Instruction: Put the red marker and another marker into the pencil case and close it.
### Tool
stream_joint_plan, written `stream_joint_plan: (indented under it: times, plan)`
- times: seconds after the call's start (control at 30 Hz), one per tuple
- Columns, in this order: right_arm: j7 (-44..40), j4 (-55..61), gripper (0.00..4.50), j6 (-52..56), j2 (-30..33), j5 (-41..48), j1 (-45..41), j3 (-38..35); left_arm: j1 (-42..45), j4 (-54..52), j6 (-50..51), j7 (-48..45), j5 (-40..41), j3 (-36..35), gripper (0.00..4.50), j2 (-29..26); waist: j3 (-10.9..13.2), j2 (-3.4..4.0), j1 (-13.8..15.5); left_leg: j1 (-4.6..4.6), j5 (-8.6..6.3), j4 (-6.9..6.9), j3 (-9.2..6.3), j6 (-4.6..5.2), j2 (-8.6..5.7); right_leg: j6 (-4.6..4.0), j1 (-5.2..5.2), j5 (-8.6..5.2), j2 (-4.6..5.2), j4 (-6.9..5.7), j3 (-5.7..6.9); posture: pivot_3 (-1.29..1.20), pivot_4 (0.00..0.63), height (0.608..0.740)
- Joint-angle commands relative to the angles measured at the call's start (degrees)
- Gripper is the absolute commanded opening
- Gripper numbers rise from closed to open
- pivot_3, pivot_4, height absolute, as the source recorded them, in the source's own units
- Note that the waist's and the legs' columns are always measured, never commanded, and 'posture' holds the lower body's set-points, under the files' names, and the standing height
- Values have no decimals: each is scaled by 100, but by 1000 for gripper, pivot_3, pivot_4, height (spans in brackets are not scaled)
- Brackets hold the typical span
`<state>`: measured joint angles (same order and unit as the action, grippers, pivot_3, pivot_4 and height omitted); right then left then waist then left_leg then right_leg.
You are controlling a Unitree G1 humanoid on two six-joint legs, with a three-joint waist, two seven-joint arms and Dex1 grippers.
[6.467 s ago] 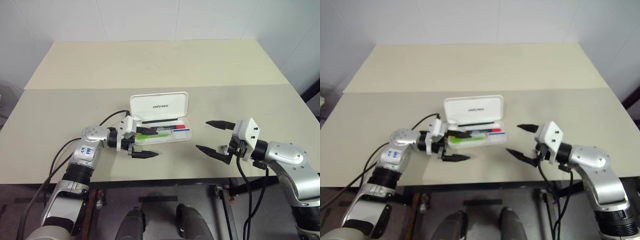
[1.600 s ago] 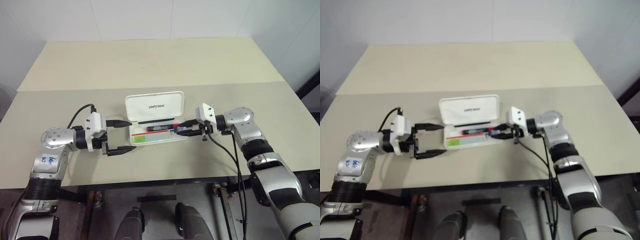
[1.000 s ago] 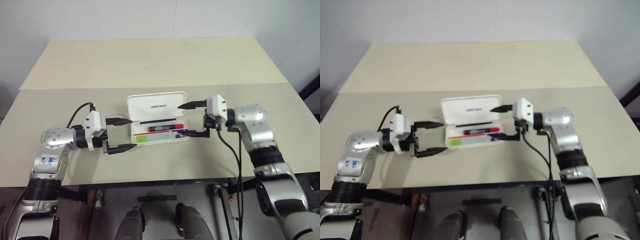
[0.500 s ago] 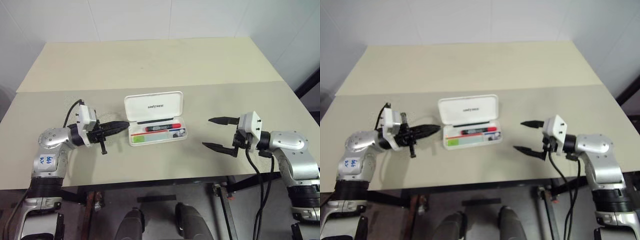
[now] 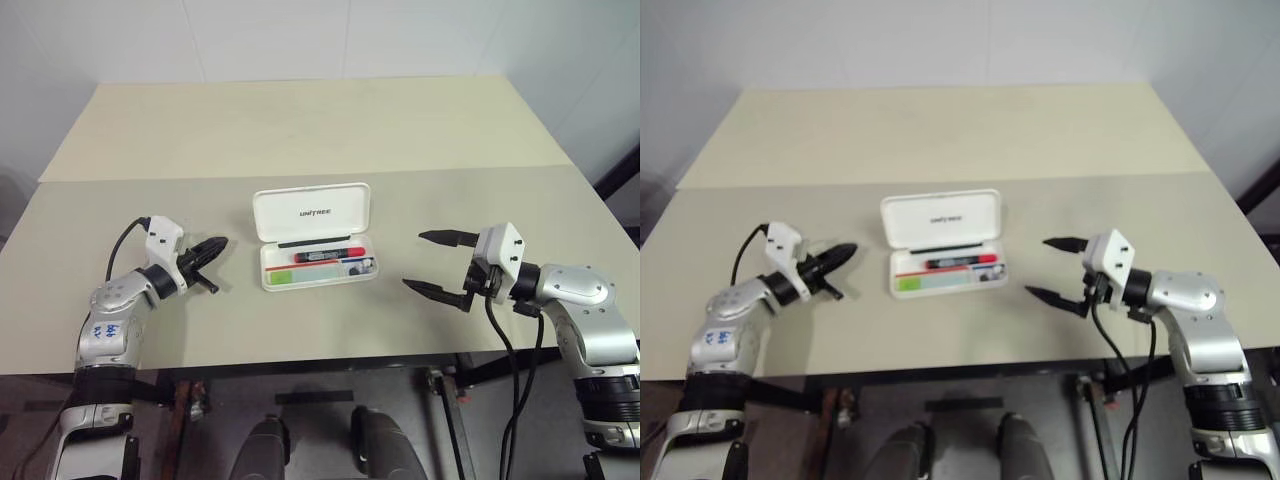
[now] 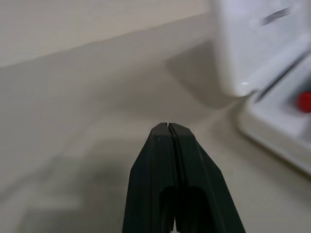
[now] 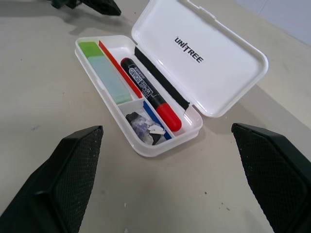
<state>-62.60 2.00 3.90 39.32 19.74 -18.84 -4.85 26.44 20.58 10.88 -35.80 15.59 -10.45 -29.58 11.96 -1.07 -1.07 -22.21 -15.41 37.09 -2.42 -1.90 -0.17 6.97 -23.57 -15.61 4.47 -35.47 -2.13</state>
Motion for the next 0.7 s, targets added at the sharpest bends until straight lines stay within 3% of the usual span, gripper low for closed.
stream_joint_plan:
  times: [0.03,0.23,0.4,0.7]
  plan:
    - [162,239,4500,-33,-112,70,-21,-2,584,514,-236,271,-189,63,9,162,-1,-1,38,0,1,2,0,0,-1,1,1,1,0,0,0,0,150,740]
    - [425,412,4500,51,-316,47,45,82,1518,1483,-844,43,-274,270,9,718,-1,-2,109,-6,1,-1,0,-1,-5,5,1,3,1,9,1,0,150,740]
    - [524,504,4500,98,-336,57,118,105,1655,1675,-1403,-707,-24,260,9,989,-1,-2,86,-11,-3,-8,8,1,-3,7,-1,4,0,29,1,0,150,740]
    - [675,641,4500,166,-340,73,236,109,1490,1775,-2375,-1894,-160,447,9,869,-1,-2,99,-13,-4,-4,7,2,-3,9,1,5,-1,33,1,0,150,740]
